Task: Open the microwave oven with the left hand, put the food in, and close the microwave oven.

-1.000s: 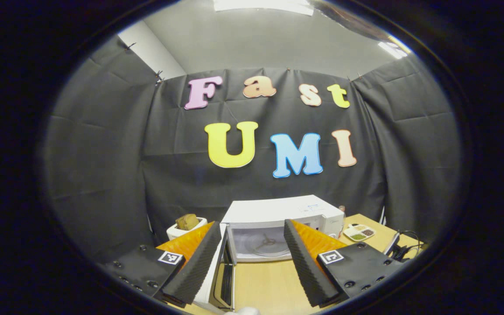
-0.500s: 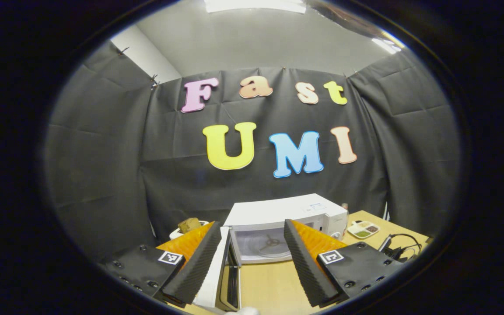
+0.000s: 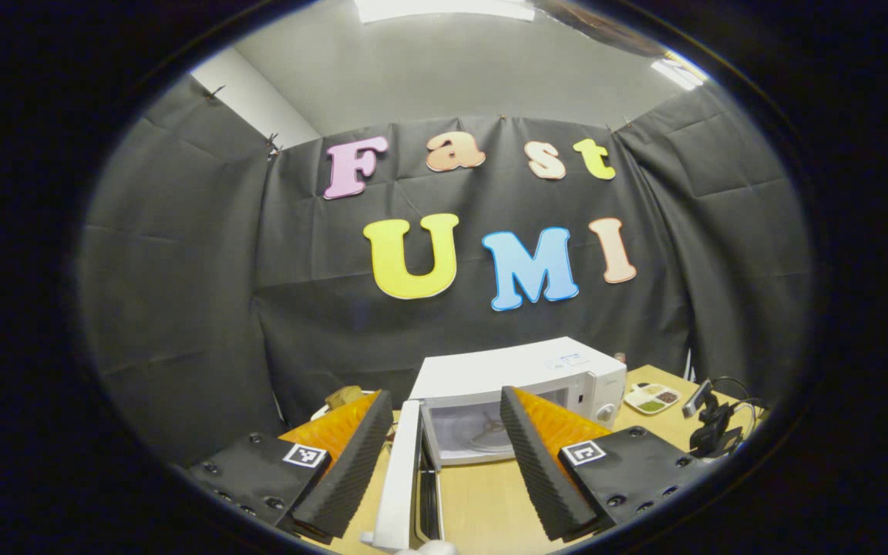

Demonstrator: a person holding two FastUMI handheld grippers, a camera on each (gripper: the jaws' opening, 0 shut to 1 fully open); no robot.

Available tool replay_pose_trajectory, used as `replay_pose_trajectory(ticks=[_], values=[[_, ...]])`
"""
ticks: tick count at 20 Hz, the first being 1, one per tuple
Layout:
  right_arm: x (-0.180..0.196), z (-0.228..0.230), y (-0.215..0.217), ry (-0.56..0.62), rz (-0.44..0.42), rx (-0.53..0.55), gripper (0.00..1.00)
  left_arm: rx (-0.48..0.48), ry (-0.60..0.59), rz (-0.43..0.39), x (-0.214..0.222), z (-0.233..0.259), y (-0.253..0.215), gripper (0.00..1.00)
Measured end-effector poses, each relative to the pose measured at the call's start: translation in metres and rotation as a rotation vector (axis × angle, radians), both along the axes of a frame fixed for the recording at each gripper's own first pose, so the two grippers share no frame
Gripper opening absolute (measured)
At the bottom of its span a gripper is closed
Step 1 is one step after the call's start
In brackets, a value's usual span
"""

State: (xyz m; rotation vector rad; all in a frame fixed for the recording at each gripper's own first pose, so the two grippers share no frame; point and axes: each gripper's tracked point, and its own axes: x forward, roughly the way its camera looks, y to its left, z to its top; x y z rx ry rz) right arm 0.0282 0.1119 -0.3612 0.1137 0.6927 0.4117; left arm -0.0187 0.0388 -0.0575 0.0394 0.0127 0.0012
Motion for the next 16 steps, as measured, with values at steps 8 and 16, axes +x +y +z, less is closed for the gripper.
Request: replay_pose_trajectory(ticks=[8, 16], values=[[0.096, 0.075, 0.088, -0.041, -0.15, 0.333, 0.68, -0.052, 0.031, 0.044, 0.016, -0.016, 0.03, 0.94], [0.204, 0.088, 0.138, -0.127, -0.326, 0.408, 0.68, -0.025, 0.048, 0.083, 0.032, -0.025, 0.047, 0.94]])
